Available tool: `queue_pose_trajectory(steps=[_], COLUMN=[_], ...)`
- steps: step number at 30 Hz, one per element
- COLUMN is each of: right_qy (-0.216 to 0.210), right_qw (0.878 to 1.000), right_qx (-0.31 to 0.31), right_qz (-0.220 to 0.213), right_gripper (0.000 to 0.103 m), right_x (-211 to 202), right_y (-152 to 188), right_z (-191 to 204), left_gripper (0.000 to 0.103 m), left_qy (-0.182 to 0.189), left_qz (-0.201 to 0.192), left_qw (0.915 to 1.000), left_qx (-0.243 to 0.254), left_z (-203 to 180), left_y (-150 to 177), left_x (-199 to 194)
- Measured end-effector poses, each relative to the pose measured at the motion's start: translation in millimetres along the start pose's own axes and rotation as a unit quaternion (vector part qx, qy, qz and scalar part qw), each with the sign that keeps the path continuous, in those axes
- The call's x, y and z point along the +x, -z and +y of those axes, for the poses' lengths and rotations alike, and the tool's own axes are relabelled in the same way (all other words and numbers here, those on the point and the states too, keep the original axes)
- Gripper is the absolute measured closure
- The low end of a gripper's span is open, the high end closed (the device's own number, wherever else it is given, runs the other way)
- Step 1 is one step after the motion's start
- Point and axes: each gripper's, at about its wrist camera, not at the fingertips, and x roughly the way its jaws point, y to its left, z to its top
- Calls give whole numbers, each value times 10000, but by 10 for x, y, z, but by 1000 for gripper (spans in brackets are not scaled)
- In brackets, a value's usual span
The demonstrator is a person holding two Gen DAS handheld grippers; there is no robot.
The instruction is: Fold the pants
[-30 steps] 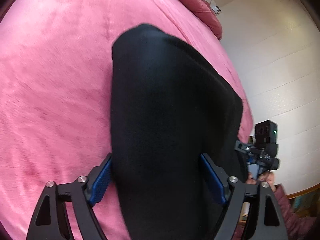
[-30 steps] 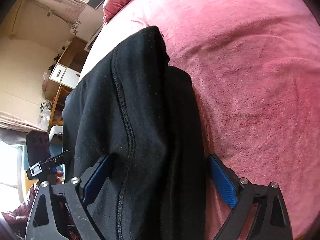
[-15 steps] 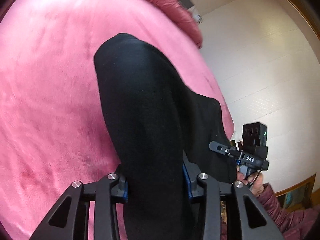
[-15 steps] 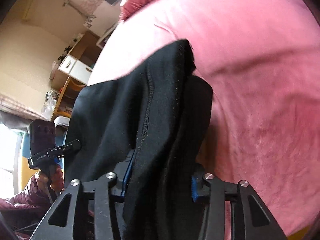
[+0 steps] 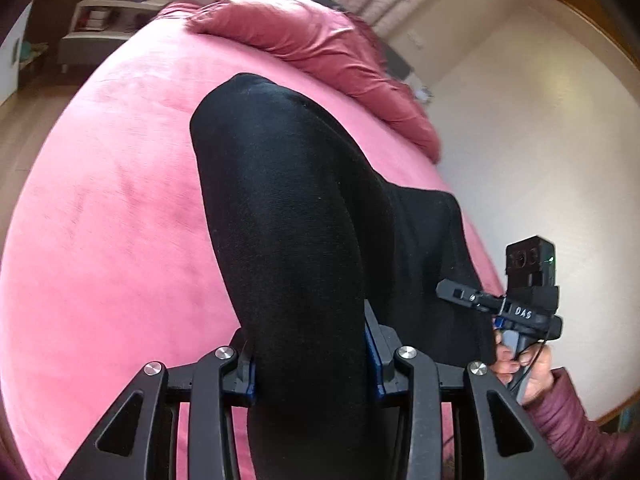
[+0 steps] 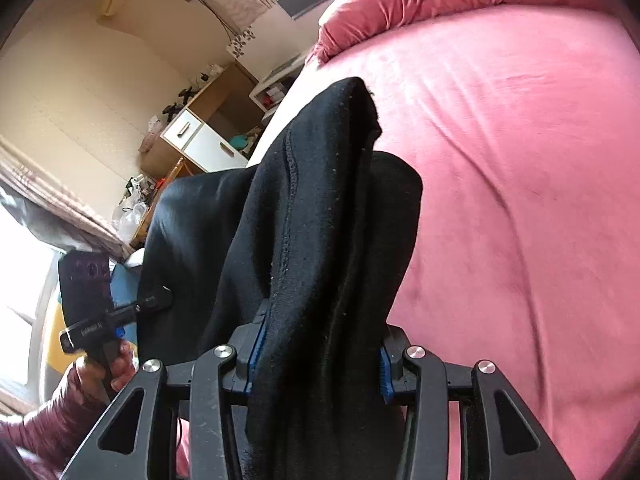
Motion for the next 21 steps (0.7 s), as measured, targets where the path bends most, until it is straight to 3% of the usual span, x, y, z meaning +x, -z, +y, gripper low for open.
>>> queue_pose_trajectory(steps=[4, 6, 7, 8, 10, 14, 16, 21], right_qy=[134, 377, 506, 461, 251, 318, 531, 1013], right_qw=[9994, 9979, 9965, 9959, 9974, 9976, 9970, 9942], right_qx=[54, 121, 271, 437, 525, 479, 418, 299], right_qz=[306, 512, 612, 639, 422, 375, 382, 185], right_gripper=[57, 48, 36, 35, 33, 32, 24, 21], right_x=[465, 748, 866, 943, 946, 925, 875, 652], right_y=[-246, -262, -225, -179, -128, -150, -165, -96], right_z=[-62, -152, -259, -366, -433, -376, -335, -206], left_gripper=[57, 45, 41, 33, 31, 29, 29, 30], left_qy=[-463, -921, -903, -829, -700, -896, -1066, -1884], left_qz=[125, 444, 516, 436, 307, 204, 179, -138], left_qw=[9983, 9929, 9913, 9916, 9907, 9905, 9894, 9805], left_qx=[-344, -603, -802, -892, -1129, -1020, -965, -541], left_z=[332, 552, 701, 722, 781, 701, 609, 309], left_y=[-72, -38, 28, 86, 148, 117, 142, 159], left_x=[237, 427, 520, 544, 573, 570, 547, 307])
